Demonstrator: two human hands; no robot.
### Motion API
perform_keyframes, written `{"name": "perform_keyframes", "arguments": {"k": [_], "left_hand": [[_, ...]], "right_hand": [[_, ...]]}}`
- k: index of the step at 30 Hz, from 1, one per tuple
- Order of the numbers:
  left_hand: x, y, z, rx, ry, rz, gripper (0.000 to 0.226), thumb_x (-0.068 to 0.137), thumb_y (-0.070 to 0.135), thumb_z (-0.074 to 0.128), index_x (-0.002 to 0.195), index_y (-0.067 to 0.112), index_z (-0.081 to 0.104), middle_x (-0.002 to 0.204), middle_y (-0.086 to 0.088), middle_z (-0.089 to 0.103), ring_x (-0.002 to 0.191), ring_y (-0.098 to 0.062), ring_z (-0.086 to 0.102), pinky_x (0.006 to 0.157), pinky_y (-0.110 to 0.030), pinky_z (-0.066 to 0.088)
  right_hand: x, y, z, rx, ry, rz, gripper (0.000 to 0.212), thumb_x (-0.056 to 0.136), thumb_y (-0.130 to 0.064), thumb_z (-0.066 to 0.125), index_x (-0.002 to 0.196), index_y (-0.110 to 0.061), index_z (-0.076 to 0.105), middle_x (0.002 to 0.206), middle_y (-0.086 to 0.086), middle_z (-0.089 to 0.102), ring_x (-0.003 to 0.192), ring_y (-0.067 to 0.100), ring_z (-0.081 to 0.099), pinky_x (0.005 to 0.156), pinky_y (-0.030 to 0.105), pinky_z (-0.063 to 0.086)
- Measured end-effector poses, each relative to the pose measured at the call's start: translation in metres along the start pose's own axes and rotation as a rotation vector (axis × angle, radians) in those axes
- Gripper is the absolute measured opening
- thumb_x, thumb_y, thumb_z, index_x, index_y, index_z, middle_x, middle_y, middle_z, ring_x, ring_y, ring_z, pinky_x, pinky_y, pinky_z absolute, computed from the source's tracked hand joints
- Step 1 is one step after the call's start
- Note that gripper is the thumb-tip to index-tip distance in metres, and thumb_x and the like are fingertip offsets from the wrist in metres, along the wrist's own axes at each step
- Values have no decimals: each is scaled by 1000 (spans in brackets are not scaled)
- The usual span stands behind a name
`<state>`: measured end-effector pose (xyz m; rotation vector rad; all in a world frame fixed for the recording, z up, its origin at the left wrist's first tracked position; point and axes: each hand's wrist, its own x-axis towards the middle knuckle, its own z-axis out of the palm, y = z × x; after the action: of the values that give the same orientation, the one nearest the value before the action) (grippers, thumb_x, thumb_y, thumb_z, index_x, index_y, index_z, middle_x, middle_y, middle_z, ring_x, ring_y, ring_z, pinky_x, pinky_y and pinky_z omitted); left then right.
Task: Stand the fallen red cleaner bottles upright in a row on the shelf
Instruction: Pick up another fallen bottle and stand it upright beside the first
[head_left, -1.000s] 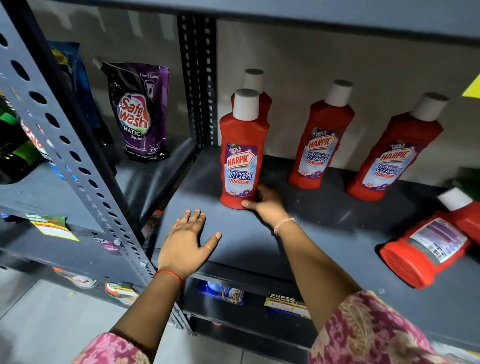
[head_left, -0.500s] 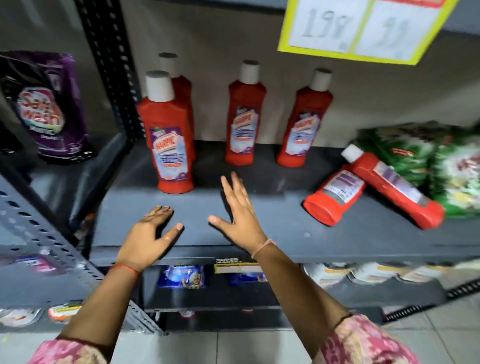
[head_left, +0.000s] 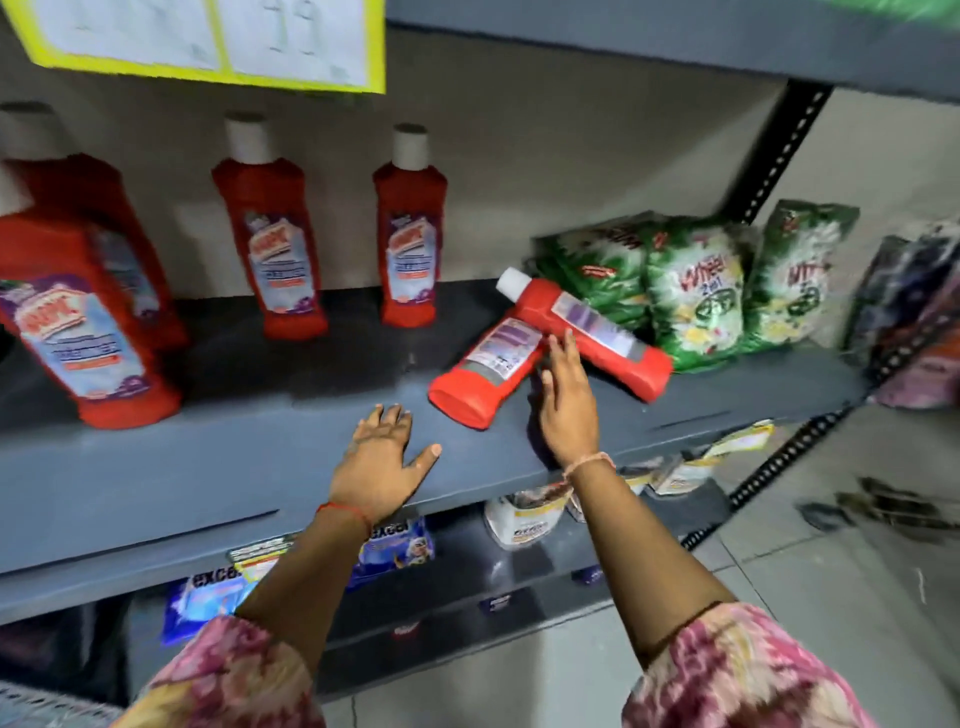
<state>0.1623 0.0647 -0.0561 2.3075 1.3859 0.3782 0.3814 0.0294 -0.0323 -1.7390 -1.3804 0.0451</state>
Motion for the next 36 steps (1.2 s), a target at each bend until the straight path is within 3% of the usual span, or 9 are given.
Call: {"name": "perform_keyframes", "arguments": {"k": [4, 8, 13, 18, 21, 26, 31, 33, 36], "left_hand": [[8, 13, 8, 39, 32, -9, 67, 88, 46, 45, 138, 3, 30, 152, -17, 25, 142, -30, 16, 118, -42, 15], [9, 10, 10, 41, 65, -16, 65, 88, 44, 48, 137, 3, 32, 151, -17, 28, 142, -30, 17, 118, -42, 16], [7, 9, 10, 42, 66, -14, 65, 88, 43, 48, 137, 5, 32, 151, -16, 28, 143, -28, 16, 119, -39, 14], [7, 9, 9, 28, 62, -20, 66, 88, 45, 47, 138, 6, 31, 152, -15, 26, 143, -27, 14, 119, -39, 13], [7, 8, 9, 14, 58, -23, 66, 88, 45, 46, 139, 7, 30, 152, -14, 25, 144, -25, 13, 119, -38, 12], [6, 6, 7, -32, 48, -12, 65, 88, 41, 48, 140, 7, 27, 153, -12, 24, 144, -24, 11, 118, -36, 10], [1, -2, -5, -84, 35, -18, 65, 86, 37, 55, 138, 5, 32, 152, -12, 26, 144, -24, 13, 118, -35, 13], [-4, -15, -13, -85, 40, -32, 66, 86, 38, 54, 138, 6, 30, 153, -12, 25, 144, -23, 13, 118, -35, 13], [-16, -41, -28, -72, 56, -72, 65, 88, 39, 52, 139, 6, 29, 153, -13, 25, 144, -23, 13, 119, -36, 12]], "right_hand": [[33, 29, -33, -131, 24, 121, 62, 73, 15, 36, 133, -3, 38, 148, 21, 29, 136, 31, 30, 110, 29, 23], [69, 43, -51, -278, 26, 167, 50, 73, 11, 41, 122, 4, 48, 133, 26, 47, 124, 38, 40, 104, 34, 28], [103, 59, -62, -375, -320, 474, 63, 84, -6, 45, 141, -10, 17, 146, 13, 36, 134, 32, 32, 112, 50, 23], [120, 54, -84, -343, -545, 514, 60, 74, -21, 73, 123, 3, 46, 132, 19, 52, 116, 33, 52, 99, 35, 44], [115, 50, -83, -180, -568, 577, 50, 68, -13, 77, 111, 1, 56, 117, 16, 62, 94, 26, 59, 80, 29, 47], [98, 41, -81, -51, -355, 587, 61, 55, -8, 84, 109, 0, 56, 109, 15, 64, 101, 29, 60, 87, 37, 51], [70, 4, -75, 363, -126, 550, 43, 52, 7, 80, 71, -15, 49, 75, 3, 63, 70, 18, 60, 59, 28, 53], [64, -22, -66, 594, -64, 513, 44, 53, 14, 76, 71, -15, 49, 74, 4, 64, 62, 14, 61, 51, 24, 55], [61, -64, -42, 881, -49, 448, 45, 56, 19, 71, 84, -8, 50, 81, 9, 65, 58, 10, 65, 59, 29, 58]]}}
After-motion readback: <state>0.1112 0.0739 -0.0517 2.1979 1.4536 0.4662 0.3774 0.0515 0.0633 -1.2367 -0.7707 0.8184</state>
